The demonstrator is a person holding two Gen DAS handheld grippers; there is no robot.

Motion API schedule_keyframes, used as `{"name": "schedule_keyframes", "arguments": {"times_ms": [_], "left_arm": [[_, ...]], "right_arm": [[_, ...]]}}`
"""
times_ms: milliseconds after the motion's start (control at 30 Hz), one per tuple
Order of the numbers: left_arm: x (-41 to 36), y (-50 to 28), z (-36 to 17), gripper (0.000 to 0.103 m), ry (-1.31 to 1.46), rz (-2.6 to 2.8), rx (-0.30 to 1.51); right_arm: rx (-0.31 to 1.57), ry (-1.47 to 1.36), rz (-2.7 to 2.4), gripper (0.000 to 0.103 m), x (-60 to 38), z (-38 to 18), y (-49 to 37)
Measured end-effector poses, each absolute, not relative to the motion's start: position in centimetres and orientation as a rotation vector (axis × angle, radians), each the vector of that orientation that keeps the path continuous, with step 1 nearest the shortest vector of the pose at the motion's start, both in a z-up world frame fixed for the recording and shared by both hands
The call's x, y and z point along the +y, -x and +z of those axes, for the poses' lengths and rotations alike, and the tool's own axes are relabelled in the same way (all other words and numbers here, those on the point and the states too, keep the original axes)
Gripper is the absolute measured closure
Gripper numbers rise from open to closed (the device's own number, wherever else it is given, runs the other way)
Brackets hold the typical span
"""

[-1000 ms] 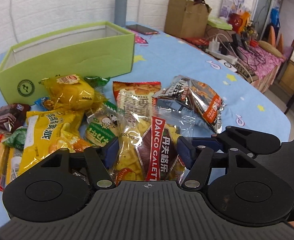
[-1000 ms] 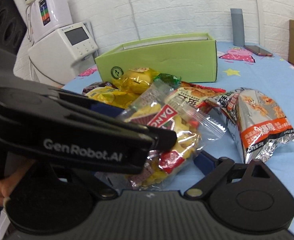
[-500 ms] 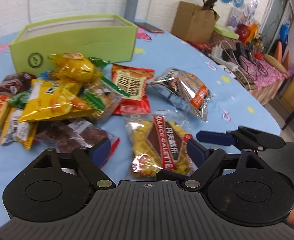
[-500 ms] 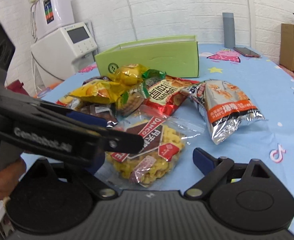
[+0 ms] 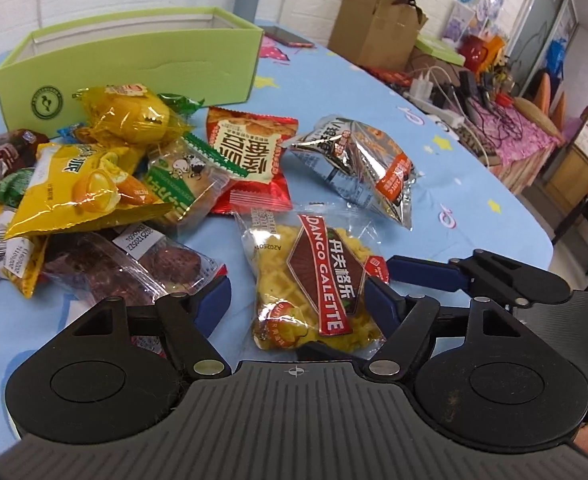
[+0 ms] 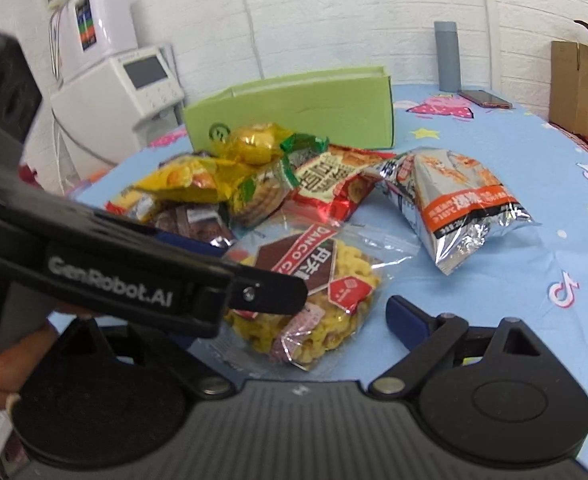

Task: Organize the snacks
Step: 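Carry the cracker bag into the green box and open the left gripper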

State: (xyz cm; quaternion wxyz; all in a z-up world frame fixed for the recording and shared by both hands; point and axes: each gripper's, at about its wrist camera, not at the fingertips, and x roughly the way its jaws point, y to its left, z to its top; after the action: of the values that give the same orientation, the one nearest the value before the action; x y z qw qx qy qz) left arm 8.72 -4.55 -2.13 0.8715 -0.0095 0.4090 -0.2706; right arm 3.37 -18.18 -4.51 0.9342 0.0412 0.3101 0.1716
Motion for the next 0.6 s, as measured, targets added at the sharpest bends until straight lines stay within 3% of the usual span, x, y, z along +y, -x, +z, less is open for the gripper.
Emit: {"name": "schedule_keyframes", "arguments": {"times_ms": [167,433,600], "left_arm": [[-4.4,-9.2,-2.9,0.04,0.073,-0.611,0.886],[-3.4,-8.5,-1.9,0.072,0.129,-0.602,0.868],[-2.8,-9.3,0.9,0.072,0.167,-0.594,0.827]], "right_arm": [[0.624,-0.045,0.321,0.01,-17.8,-5.2,-3.0],[0.624,-0.08,0.352,0.019,-17.3,-4.6,-3.4],[0.568,-0.066,0.347,0.018,-16.8,-1.9,-3.9]]}}
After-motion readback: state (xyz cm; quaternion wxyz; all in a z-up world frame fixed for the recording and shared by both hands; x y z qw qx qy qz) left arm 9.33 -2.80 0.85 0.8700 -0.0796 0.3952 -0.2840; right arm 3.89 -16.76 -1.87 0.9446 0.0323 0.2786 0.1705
